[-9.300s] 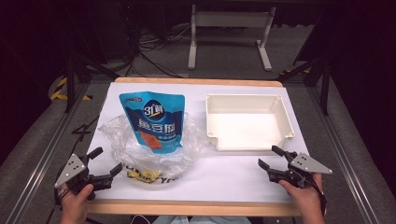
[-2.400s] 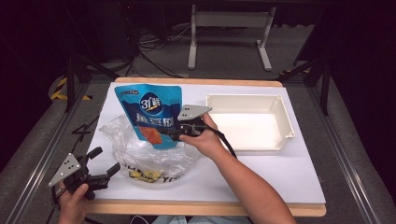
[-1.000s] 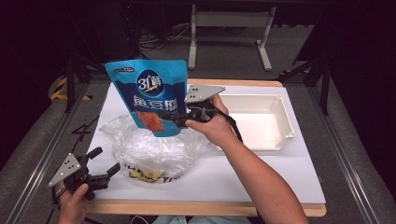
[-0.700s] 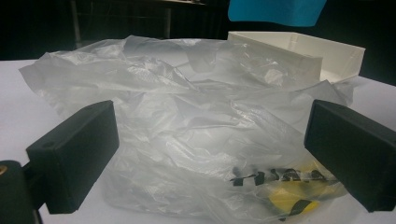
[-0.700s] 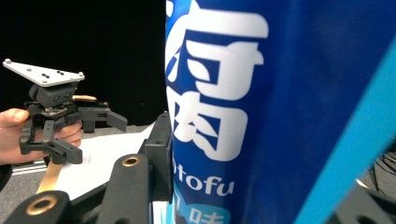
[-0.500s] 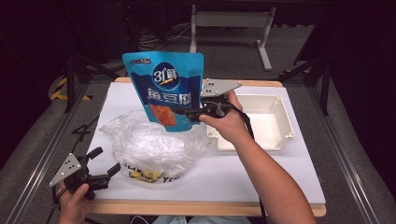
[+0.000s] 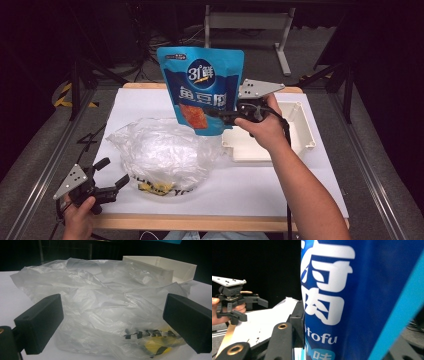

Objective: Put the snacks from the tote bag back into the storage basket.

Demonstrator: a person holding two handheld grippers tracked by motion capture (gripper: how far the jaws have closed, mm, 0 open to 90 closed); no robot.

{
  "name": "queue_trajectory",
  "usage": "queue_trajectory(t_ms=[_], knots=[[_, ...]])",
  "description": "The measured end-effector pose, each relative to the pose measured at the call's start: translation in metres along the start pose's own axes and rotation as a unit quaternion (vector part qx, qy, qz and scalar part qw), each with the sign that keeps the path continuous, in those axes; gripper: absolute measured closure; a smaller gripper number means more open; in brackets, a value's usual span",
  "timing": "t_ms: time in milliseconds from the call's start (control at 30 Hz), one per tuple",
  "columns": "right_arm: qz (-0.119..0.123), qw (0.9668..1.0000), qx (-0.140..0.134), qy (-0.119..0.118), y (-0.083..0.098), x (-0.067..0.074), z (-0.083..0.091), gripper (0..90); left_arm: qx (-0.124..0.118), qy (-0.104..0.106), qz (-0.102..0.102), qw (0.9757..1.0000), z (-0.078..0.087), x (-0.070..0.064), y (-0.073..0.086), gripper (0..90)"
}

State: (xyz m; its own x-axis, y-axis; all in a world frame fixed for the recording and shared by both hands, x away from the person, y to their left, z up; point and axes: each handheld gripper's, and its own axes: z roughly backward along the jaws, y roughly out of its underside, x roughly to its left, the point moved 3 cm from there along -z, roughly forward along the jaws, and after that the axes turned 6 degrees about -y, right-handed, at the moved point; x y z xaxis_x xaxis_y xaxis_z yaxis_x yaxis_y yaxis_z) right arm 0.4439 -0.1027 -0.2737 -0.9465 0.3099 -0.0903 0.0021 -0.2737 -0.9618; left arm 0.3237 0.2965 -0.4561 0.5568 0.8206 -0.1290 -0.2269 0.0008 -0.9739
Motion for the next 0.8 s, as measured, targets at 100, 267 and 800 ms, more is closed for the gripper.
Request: queue_trajectory(t_ms=[100, 267, 800], knots=[[-0.002, 1.0000, 0.000, 0.006, 0.000, -0.003, 0.007, 55.1, 0.003, -0.001, -0.002, 1.0000, 0.000, 0.000, 0.000, 3.9], [-0.006, 0.9997, 0.005, 0.024, 0.003, -0.011, 0.022, 55.1, 0.003, -0.002, -0.002, 1.0000, 0.000, 0.000, 0.000, 3.9], [-0.025, 0.9963, 0.005, 0.082, 0.011, -0.039, 0.073, 55.0, 0.010, -0.007, -0.003, 0.9999, -0.001, 0.001, 0.001, 3.9]])
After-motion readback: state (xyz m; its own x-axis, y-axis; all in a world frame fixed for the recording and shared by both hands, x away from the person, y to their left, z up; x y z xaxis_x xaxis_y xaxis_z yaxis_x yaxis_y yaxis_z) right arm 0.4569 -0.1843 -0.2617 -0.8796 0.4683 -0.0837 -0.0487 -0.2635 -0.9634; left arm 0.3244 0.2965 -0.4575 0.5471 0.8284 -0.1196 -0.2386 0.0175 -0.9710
